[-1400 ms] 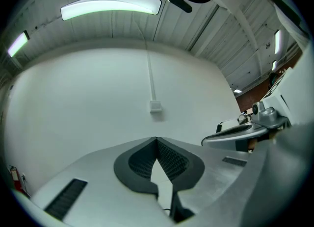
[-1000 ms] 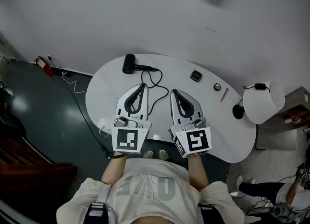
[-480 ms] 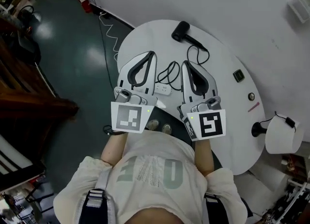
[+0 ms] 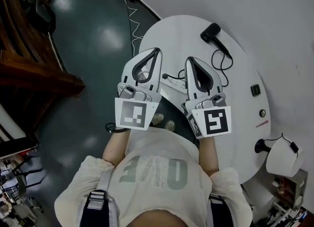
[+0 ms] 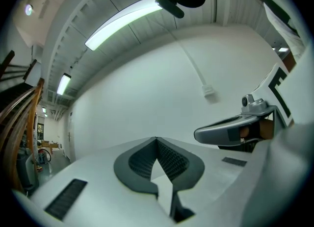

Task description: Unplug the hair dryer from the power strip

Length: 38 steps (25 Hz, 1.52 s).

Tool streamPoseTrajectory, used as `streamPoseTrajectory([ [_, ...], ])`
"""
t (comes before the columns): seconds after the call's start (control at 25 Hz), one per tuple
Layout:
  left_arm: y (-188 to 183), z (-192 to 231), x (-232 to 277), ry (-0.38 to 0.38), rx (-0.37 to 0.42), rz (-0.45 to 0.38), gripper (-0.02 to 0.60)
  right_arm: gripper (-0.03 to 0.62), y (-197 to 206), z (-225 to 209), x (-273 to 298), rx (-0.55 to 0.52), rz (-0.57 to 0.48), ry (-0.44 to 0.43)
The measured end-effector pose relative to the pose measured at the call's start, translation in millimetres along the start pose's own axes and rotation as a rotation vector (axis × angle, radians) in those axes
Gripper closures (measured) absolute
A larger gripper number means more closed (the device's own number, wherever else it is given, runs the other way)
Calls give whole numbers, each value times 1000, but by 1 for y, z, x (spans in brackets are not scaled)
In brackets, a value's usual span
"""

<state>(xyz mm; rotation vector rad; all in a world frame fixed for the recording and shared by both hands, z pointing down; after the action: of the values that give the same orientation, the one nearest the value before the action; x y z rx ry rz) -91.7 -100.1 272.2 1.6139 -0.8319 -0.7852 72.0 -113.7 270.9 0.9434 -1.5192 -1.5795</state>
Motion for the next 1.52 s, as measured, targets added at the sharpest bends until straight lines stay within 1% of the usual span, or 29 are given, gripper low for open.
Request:
streamPoseTrajectory([
  [0.08, 16, 2, -4, 32, -11, 31, 575, 591, 2, 4, 1, 5, 7, -9],
  [0.16, 15, 8, 1, 123, 5, 84, 575, 591, 4, 7, 2, 9, 17, -12],
  [0.2, 18, 11, 5, 176, 18, 120, 529, 591, 5, 8, 1, 10, 24, -13],
  [0.24, 23, 14, 7, 224, 31, 157, 497, 591, 7, 10, 1, 10, 31, -12],
  [0.32, 37, 21, 12, 315, 56, 231, 478, 591, 8, 13, 0, 6, 44, -8],
  [0.36, 45, 24, 15, 374, 68, 271, 466, 591, 8, 14, -1, 1, 51, -5],
  [0.44, 60, 25, 21, 522, 101, 361, 454, 591, 8, 14, -2, -14, 63, 6],
  [0.48, 67, 25, 25, 603, 129, 408, 442, 591, 9, 14, -3, -20, 69, 13],
  [0.56, 86, 22, 30, 752, 206, 508, 397, 591, 11, 13, -5, -22, 82, 30],
  [0.6, 96, 21, 32, 813, 247, 563, 376, 591, 13, 13, -6, -19, 90, 39],
  [0.64, 108, 20, 34, 869, 282, 621, 371, 591, 15, 13, -6, -16, 100, 47],
  [0.68, 121, 19, 36, 922, 306, 683, 370, 591, 18, 13, -7, -13, 112, 55],
  [0.76, 150, 12, 38, 1022, 348, 810, 347, 591, 23, 14, -10, -13, 141, 71],
  [0.8, 164, 9, 39, 1065, 382, 865, 341, 591, 26, 14, -12, -16, 156, 80],
  [0.92, 197, 0, 44, 1153, 513, 976, 336, 591, 30, 13, -15, -21, 186, 108],
  [1.0, 211, -3, 50, 1196, 571, 1028, 336, 591, 33, 12, -17, -14, 197, 122],
  [1.2, 239, -14, 57, 1284, 639, 1113, 336, 591, 43, 14, -21, -12, 236, 143],
  [1.36, 260, -19, 57, 1319, 725, 1174, 337, 591, 46, 16, -25, -9, 247, 155],
  [1.44, 265, -20, 57, 1328, 735, 1182, 336, 591, 47, 16, -25, -6, 246, 159],
  [1.52, 264, -19, 58, 1332, 726, 1183, 336, 591, 49, 15, -25, 0, 254, 159],
])
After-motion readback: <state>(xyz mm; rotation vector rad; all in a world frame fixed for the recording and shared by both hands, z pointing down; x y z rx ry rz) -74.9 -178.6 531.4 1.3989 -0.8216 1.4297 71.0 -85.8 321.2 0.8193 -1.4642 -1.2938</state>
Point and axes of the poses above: the fingertips, and each gripper's own axes: x forward along the fingers, z to its left, y out of its underside, the point moved 9 cm from there along -x, backward along the fingers, and after that the axes turned 13 degrees about y, right-handed, at the moved point
